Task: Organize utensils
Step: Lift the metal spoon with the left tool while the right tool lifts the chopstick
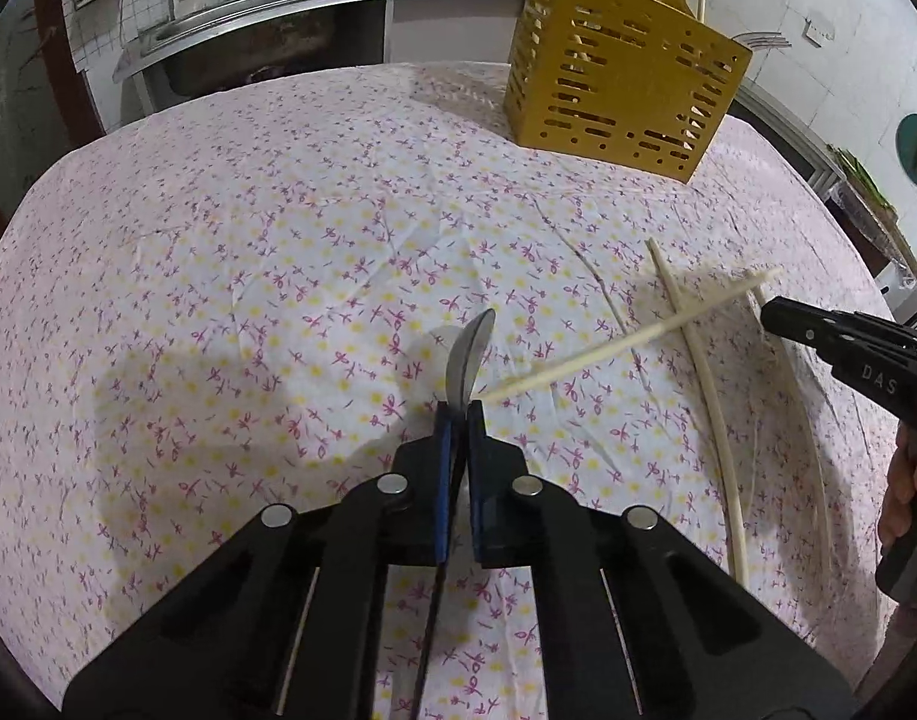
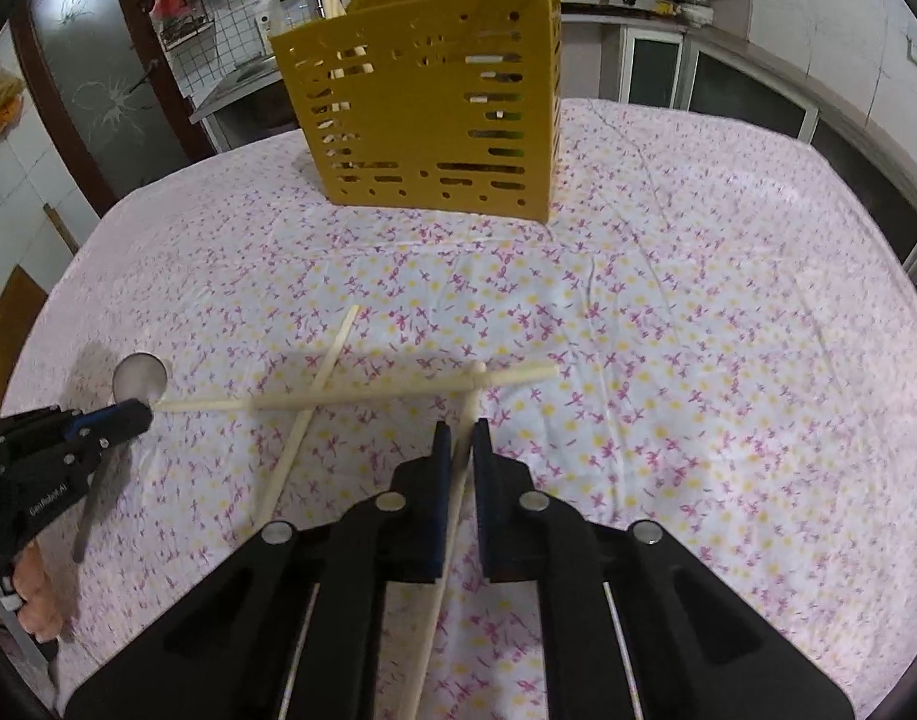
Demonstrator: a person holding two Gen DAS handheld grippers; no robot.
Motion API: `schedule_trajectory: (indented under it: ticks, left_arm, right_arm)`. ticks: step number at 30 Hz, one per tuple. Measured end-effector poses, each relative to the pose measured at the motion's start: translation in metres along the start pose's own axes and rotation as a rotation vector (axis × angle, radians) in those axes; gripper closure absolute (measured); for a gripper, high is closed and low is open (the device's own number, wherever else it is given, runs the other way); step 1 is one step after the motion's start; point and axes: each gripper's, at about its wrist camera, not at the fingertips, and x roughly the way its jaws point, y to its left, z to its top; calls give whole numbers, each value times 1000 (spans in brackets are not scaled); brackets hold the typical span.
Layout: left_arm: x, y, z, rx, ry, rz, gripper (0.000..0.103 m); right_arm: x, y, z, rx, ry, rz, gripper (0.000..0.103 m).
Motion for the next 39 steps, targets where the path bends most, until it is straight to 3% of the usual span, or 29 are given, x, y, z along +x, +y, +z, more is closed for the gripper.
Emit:
schedule_trajectory:
  ticks: [9, 20, 25, 35, 39]
  left_arm:
    - [-9, 11, -3, -37, -22, 9, 100]
    - [-63, 14, 13, -98, -231, -118, 100]
    - [-73, 14, 16, -126, -260, -190, 100]
    - [-77, 4, 14, -134, -296, -263, 100]
    - [-85, 6, 13, -142, -344, -293, 100]
  right_arm:
    - [-17, -10, -2, -22, -43, -38, 96]
    - [-66, -26, -2, 13, -237, -37, 96]
    - [-88, -35, -1, 33, -315, -36, 97]
    - [-102, -30, -4, 14, -381, -15, 97]
    - [-111, -28, -7, 15, -432, 6, 97]
